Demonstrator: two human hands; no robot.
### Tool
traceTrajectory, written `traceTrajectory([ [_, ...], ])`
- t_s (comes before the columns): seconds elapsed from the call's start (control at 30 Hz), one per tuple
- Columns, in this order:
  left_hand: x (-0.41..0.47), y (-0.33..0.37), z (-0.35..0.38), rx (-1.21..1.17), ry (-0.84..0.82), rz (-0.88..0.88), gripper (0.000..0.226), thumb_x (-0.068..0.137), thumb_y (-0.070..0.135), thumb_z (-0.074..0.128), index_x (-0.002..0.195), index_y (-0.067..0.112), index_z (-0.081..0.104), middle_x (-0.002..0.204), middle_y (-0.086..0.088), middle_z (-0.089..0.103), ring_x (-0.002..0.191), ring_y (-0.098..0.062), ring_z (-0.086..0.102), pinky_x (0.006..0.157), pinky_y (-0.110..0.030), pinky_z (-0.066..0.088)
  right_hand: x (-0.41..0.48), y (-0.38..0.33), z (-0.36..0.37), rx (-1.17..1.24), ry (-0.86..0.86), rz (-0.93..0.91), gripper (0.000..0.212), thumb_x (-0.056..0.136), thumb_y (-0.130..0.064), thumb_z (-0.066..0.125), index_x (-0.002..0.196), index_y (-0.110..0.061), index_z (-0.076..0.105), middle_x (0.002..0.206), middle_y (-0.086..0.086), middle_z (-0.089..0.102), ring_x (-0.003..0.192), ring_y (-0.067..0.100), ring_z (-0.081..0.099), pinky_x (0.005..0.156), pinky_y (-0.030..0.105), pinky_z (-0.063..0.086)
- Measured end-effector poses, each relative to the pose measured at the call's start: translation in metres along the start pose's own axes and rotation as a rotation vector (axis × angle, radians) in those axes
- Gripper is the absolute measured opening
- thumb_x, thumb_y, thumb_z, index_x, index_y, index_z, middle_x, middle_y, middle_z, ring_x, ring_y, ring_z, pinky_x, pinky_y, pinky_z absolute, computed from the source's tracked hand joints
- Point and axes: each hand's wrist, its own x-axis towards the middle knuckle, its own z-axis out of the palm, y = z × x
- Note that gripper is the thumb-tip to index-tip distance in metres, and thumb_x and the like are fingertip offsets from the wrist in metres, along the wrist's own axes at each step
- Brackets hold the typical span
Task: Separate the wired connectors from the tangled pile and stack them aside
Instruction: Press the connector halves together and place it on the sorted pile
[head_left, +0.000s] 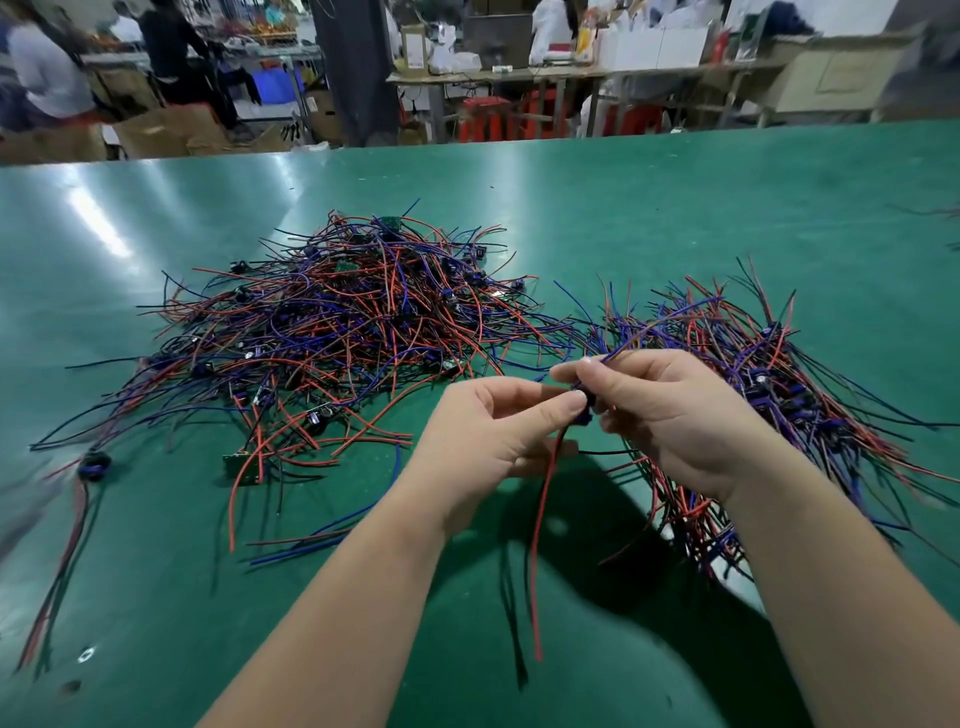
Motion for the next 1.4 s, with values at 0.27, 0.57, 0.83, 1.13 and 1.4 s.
traceTrajectory([
  [0.27, -0.001, 0.001, -0.003, 0.022, -0.076, -0.054, 0.008, 0.063, 0.02, 0.078, 0.063, 0.014, 0.074, 0.065, -0.005, 0.07, 0.054, -0.012, 0.066, 0.051, -0.019, 0.052, 0.003, -0.002, 0.001, 0.108, 0.172, 0.0, 0.014, 0.071, -0.018, 0.067, 0.077, -0.005, 0.069, 0.056, 0.001, 0.061, 0.047, 0.004, 0.051, 0.046, 0.011, 0.039],
  [0.57, -0.007, 0.002, 0.0, 0.093, -0.307, -0.111, 0.013, 0.079, 0.008, 0.073, 0.069, 0.017, 0.073, 0.06, 0.002, 0.066, 0.051, -0.01, 0.064, 0.051, -0.019, 0.052, 0.005, -0.013, -0.024, 0.378, 0.454, -0.028, 0.015, 0.092, -0.01, 0.057, 0.082, -0.007, 0.067, 0.057, -0.003, 0.062, 0.046, 0.005, 0.052, 0.045, 0.012, 0.041],
  [0.83, -0.009, 0.003, -0.001, -0.167, -0.492, -0.131, 0.023, 0.085, 0.016, 0.057, 0.096, 0.023, 0.076, 0.072, 0.006, 0.065, 0.067, -0.004, 0.054, 0.064, -0.015, 0.045, 0.01, -0.015, -0.03, 0.59, 0.512, 0.101, 0.035, 0.101, -0.034, 0.038, 0.099, -0.014, 0.067, 0.053, 0.0, 0.059, 0.038, 0.006, 0.051, 0.036, 0.012, 0.036],
  [1.13, 0.0, 0.01, -0.003, -0.61, -0.055, 0.154, 0.015, 0.056, 0.021, 0.076, 0.062, 0.022, 0.063, 0.066, 0.0, 0.07, 0.058, -0.007, 0.068, 0.055, -0.015, 0.053, 0.001, 0.003, 0.002, 0.114, -0.077, 0.008, 0.027, 0.058, -0.014, 0.074, 0.084, -0.021, 0.077, 0.071, 0.005, 0.067, 0.058, 0.014, 0.063, 0.052, 0.017, 0.048],
  [1.4, 0.002, -0.008, 0.01, 0.04, 0.062, 0.48, 0.028, 0.062, 0.006, 0.085, 0.073, 0.017, 0.062, 0.066, 0.01, 0.066, 0.063, -0.002, 0.058, 0.063, -0.014, 0.048, 0.006, -0.001, 0.01, 0.525, 0.12, -0.047, 0.017, 0.065, -0.018, 0.066, 0.08, -0.012, 0.071, 0.055, -0.004, 0.059, 0.045, 0.004, 0.052, 0.046, 0.012, 0.045],
])
